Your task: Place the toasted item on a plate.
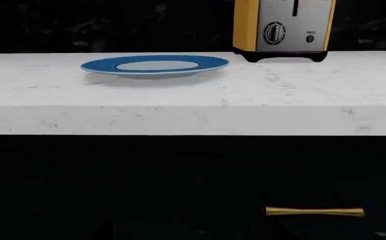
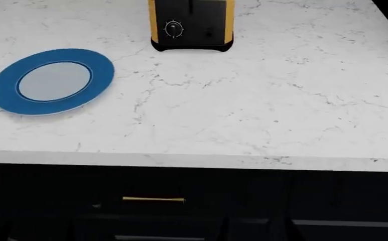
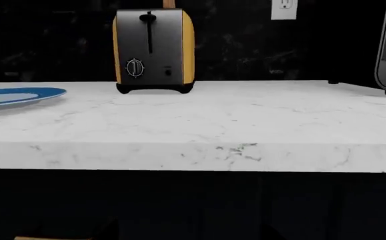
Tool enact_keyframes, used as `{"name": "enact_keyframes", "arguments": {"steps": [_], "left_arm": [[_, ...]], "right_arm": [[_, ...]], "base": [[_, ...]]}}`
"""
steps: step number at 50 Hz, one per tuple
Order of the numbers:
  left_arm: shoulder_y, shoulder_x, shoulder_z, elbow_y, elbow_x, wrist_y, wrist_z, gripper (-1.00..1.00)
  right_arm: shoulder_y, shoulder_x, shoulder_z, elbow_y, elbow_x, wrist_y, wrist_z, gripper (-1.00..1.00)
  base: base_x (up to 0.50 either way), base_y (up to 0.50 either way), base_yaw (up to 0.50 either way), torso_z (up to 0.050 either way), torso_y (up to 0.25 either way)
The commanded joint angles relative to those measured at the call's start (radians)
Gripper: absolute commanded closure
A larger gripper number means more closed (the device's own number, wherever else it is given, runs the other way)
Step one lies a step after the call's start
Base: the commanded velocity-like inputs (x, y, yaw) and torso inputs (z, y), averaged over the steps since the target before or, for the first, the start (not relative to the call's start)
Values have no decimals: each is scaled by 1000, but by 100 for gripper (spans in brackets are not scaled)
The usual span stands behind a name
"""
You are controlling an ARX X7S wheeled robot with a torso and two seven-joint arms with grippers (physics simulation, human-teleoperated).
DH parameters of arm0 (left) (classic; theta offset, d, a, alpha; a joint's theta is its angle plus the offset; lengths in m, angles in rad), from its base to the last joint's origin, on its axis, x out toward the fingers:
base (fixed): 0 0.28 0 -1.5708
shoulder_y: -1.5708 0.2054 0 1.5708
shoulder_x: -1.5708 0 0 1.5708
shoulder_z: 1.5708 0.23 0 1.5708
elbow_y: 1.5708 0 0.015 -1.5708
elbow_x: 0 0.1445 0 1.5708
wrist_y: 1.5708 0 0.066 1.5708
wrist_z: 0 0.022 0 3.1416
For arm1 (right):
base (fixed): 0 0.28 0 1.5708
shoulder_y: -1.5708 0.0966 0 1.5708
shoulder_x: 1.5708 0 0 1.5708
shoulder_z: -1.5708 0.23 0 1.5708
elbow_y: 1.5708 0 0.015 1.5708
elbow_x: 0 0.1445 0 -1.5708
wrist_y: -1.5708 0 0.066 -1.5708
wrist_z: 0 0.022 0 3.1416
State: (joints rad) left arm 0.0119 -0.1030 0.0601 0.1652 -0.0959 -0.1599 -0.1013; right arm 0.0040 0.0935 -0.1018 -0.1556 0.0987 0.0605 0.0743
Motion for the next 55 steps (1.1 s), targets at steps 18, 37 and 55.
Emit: {"name": "enact_keyframes", "arguments": {"steps": [18, 37, 55], "left_arm": [[-17, -44, 35, 33, 2, -34, -35, -100], [-229, -124, -6, 277, -51, -424, -20, -100], [-447, -168, 13, 361, -78, -628, -4, -100]], "right_arm": [[8, 32, -41, -58, 21, 59, 47, -100], [265, 72, -21, -369, 59, 546, 101, -100], [371, 118, -38, -453, 80, 645, 77, -100]], "base": [[1, 381, 0, 0, 0], [0, 0, 0, 0, 0], [0, 0, 0, 18, 0]]}}
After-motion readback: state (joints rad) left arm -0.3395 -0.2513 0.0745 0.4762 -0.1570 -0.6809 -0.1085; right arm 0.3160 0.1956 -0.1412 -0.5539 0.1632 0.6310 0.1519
